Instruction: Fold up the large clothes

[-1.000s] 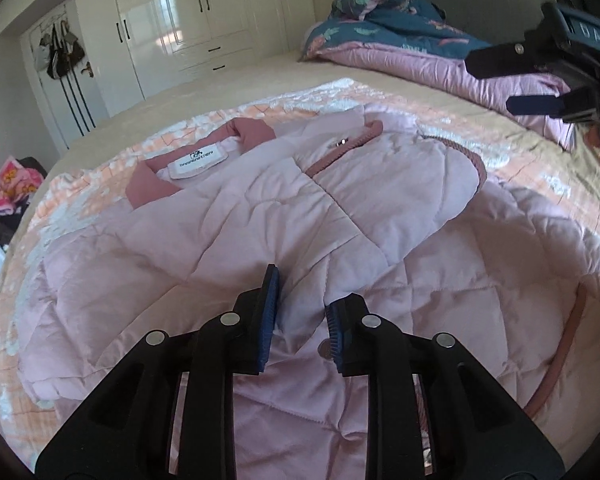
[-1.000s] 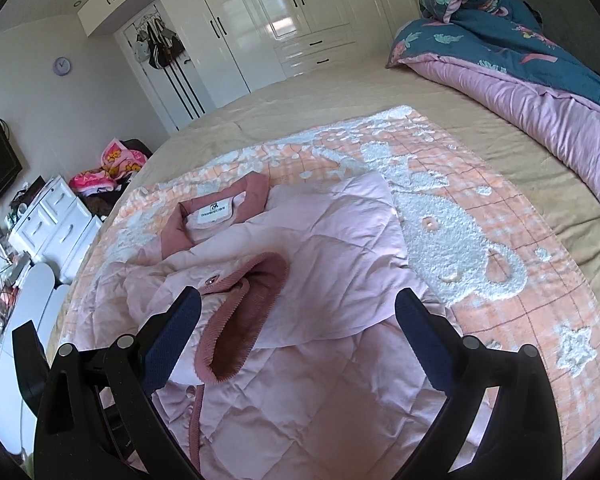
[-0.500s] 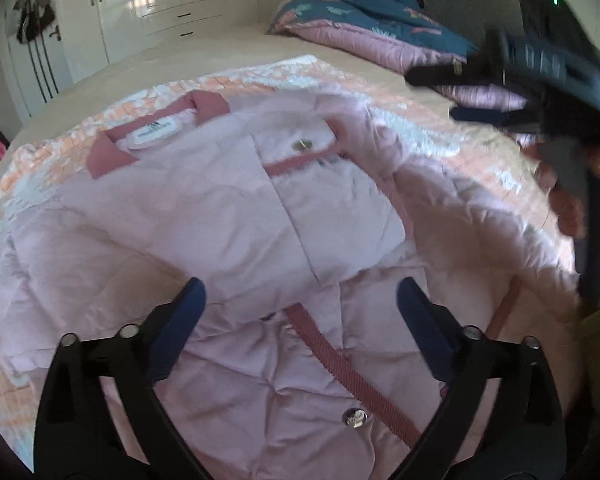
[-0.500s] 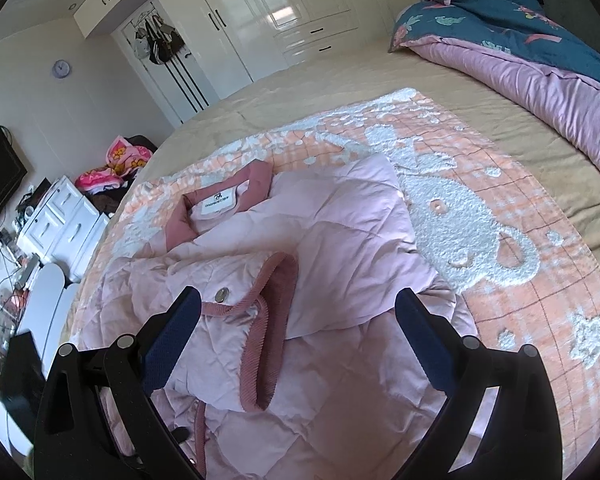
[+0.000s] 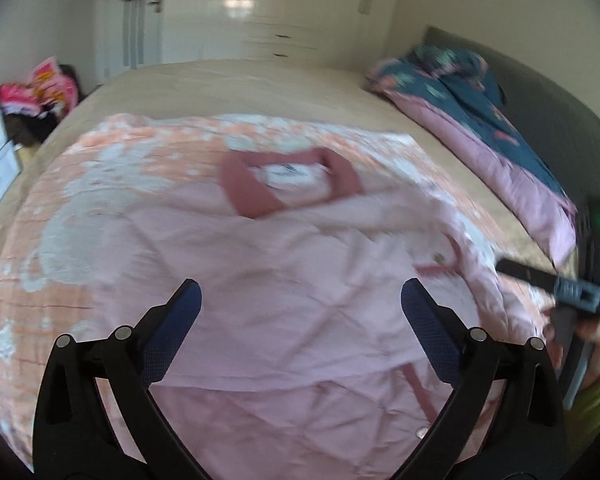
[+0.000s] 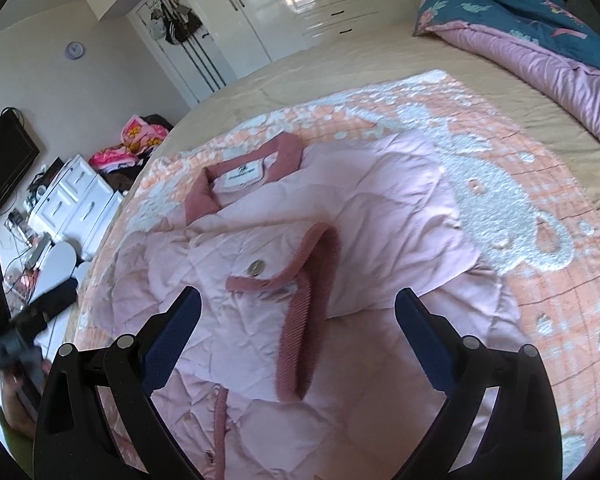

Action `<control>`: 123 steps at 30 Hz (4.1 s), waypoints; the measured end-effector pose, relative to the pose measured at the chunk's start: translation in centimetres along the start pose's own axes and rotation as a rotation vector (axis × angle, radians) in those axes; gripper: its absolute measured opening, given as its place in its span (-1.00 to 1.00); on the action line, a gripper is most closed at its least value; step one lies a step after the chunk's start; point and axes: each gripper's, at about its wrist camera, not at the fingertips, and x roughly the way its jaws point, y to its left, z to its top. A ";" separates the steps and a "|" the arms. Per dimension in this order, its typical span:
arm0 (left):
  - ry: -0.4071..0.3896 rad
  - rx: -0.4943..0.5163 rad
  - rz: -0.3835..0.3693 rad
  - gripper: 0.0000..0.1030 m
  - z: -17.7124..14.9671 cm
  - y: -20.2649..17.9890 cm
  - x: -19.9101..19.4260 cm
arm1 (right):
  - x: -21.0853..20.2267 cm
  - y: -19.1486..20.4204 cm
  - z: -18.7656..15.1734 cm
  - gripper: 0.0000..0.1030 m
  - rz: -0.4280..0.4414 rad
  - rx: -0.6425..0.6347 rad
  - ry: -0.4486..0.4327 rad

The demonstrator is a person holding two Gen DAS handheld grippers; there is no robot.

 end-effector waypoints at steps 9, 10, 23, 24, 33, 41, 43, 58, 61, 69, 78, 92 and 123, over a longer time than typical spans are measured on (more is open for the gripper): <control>-0.035 -0.168 0.110 0.82 0.9 7.4 -1.3 | 4.5 1.5 -2.1 0.88 0.020 -0.001 0.135; -0.033 -0.183 0.116 0.82 0.8 7.9 -1.3 | 4.9 1.5 -2.4 0.88 0.018 0.011 0.147; -0.037 -0.295 0.130 0.82 0.4 11.7 -1.5 | 7.0 0.3 -3.6 0.38 0.107 0.140 0.185; -0.040 -0.300 0.129 0.82 0.4 11.8 -1.6 | 6.9 0.4 -3.6 0.23 0.112 0.137 0.180; -0.073 -0.342 0.129 0.82 0.5 12.6 -2.4 | 2.6 4.8 -0.2 -0.60 0.149 -0.124 0.022; -0.060 -0.335 0.122 0.82 0.8 11.6 -0.8 | -0.9 7.2 4.1 -0.61 0.089 -0.372 -0.146; -0.044 -0.316 0.116 0.82 0.6 11.0 -0.1 | 0.0 6.5 4.5 -0.61 0.063 -0.374 -0.130; 0.086 -0.182 0.105 0.82 -1.1 6.8 4.9 | 3.7 2.4 3.8 -0.60 0.008 -0.273 -0.042; 0.106 -0.170 0.090 0.82 -1.5 6.2 5.6 | 3.9 2.2 3.7 -0.60 0.005 -0.269 -0.035; 0.155 -0.125 0.098 0.82 -2.5 4.8 7.4 | 4.5 1.7 3.5 -0.53 -0.015 -0.249 -0.006; 0.169 -0.139 0.091 0.82 -3.2 5.1 8.5 | 4.9 1.2 3.6 -0.30 -0.050 -0.237 0.015; 0.186 -0.170 0.070 0.82 -4.0 5.8 9.6 | 2.8 2.0 4.0 0.13 -0.149 -0.263 -0.094; 0.204 -0.144 0.104 0.82 -3.4 4.4 8.9 | 9.6 4.9 -0.3 0.53 -0.056 -0.233 0.137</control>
